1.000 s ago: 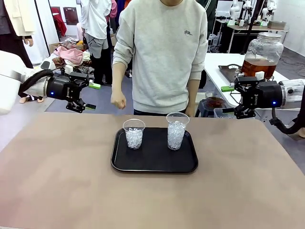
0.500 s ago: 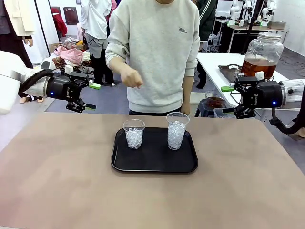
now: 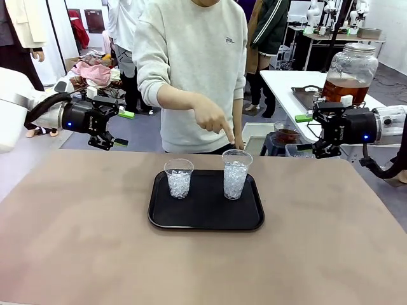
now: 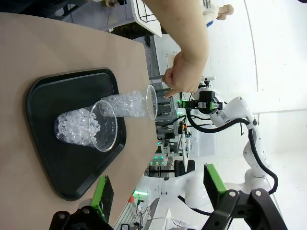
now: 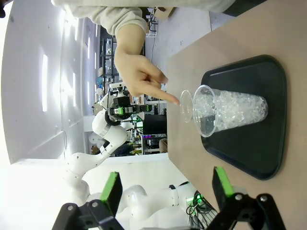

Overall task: Pour the drink into the iced cup.
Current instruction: Pick up the iced cup indicated by the human and present it to them.

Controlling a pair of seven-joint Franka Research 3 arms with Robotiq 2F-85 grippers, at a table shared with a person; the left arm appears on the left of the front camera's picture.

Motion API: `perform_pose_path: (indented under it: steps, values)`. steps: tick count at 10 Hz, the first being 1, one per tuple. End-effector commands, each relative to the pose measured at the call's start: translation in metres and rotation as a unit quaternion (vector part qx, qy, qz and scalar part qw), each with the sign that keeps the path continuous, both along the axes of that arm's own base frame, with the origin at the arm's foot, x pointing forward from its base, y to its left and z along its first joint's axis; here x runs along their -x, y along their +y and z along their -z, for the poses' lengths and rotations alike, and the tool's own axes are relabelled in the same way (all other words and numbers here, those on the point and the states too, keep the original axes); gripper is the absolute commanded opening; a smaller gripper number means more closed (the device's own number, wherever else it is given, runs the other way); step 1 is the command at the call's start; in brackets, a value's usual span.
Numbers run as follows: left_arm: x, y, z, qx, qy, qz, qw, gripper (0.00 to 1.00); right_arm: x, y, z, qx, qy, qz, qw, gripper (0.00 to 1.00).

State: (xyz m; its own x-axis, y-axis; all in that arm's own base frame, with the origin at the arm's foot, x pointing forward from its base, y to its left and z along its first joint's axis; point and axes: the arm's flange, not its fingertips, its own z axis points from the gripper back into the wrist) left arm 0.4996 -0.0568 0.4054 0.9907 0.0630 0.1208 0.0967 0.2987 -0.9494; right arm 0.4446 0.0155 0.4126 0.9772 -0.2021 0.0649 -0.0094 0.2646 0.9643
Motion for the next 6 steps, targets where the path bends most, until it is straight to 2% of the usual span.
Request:
perform_pose_path:
  steps: [1,6]
  values:
    - [0.0005,0.0,-0.0006,-0.001,-0.001,-0.002,1.0,1.0,-0.0002,0.0007,-0.0015,-0.002,-0.002,-0.001,1.0,1.0]
    - [0.0005,0.0,-0.0006,-0.001,-0.001,-0.002,1.0,1.0,-0.0002,0.0007,-0.0015,-0.002,-0.002,-0.001,1.0,1.0]
